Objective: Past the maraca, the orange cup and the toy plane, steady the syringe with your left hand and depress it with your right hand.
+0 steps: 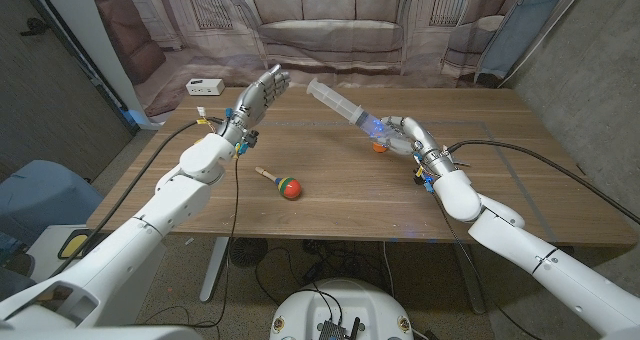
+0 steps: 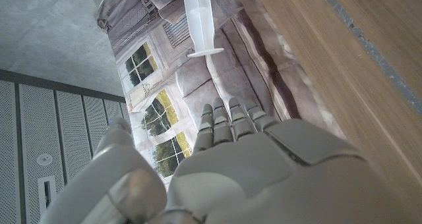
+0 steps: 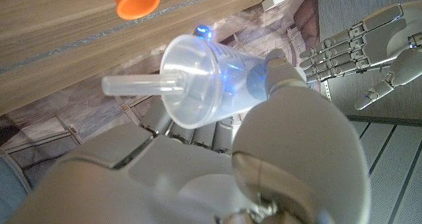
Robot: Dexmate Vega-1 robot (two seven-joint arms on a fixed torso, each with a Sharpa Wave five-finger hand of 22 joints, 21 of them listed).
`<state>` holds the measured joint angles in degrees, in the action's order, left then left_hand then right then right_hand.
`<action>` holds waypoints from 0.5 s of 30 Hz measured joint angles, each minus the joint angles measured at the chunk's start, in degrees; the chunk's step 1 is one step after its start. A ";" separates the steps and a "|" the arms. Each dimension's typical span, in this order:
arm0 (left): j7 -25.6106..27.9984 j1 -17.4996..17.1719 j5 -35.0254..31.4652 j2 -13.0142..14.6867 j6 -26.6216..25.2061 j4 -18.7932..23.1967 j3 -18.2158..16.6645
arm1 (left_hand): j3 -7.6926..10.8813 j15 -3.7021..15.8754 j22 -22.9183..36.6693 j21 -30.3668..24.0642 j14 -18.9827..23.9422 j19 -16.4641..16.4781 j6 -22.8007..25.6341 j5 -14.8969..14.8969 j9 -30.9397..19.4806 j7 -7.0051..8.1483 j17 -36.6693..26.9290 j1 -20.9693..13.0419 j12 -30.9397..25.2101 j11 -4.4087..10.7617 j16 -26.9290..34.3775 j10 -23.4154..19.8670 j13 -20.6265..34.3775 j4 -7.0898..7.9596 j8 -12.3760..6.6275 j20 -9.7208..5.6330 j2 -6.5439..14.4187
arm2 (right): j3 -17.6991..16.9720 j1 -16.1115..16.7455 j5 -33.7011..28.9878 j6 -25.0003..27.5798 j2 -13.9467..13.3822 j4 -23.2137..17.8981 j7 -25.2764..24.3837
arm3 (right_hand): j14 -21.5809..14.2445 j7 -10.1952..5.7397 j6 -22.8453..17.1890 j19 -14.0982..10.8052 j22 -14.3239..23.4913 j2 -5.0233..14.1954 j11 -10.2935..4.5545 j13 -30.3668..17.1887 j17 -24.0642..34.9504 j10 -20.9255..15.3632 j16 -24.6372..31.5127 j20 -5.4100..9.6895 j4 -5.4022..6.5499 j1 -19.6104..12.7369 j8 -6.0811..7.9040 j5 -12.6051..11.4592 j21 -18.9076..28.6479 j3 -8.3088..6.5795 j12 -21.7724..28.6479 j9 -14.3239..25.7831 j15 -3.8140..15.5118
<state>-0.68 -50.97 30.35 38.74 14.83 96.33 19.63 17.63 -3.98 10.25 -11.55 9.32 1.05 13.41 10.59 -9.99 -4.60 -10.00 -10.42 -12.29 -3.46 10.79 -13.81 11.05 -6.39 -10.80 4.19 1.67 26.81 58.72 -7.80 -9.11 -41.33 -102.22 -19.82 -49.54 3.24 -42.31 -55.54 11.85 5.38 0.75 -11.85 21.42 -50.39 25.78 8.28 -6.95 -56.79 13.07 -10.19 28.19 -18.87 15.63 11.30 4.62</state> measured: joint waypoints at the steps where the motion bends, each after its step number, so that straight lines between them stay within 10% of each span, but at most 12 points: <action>1: 0.00 0.03 0.00 0.00 0.00 0.02 0.03 | 0.00 0.00 0.00 0.00 0.00 0.00 0.00 0.00 0.00 0.00 0.00 0.00 0.00 0.00 0.00 0.00 0.00 0.00 0.00 0.00 0.00 | 0.00 0.00 0.01 -0.06 0.00 0.00 0.02 | -0.01 -0.08 -0.08 0.00 0.00 0.00 0.09 0.00 0.00 -0.09 0.00 0.00 0.00 0.00 -0.03 0.00 0.00 0.00 -0.10 0.00 0.01; 15: -0.28 1.87 -2.41 -0.62 0.00 -0.16 1.54 | 0.00 0.84 -0.13 0.00 -0.84 -0.33 0.82 0.00 0.00 1.27 0.00 0.00 0.43 1.01 -0.23 1.03 0.00 0.00 0.00 -0.92 0.00 | -0.85 0.50 0.93 -1.81 0.28 -0.28 0.51 | -0.03 0.22 -0.39 0.39 -0.06 0.00 0.09 0.00 0.26 -0.10 -0.39 -0.21 0.00 0.00 -0.32 0.02 0.44 0.00 -0.33 0.05 0.03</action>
<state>-0.97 -49.10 27.94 38.12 14.83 96.18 21.16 17.63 -3.14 10.12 -11.55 8.48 0.72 14.23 10.59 -9.98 -3.33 -10.00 -10.42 -11.86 -2.45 10.57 -12.77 11.05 -6.39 -10.80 3.27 1.67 25.96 59.22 -6.86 -10.91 -41.05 -102.49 -19.31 -49.57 3.46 -42.70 -55.15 11.79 5.38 0.84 -11.85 21.68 -50.48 25.39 8.08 -6.95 -56.79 12.76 -10.17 28.62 -18.87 15.30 11.35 4.65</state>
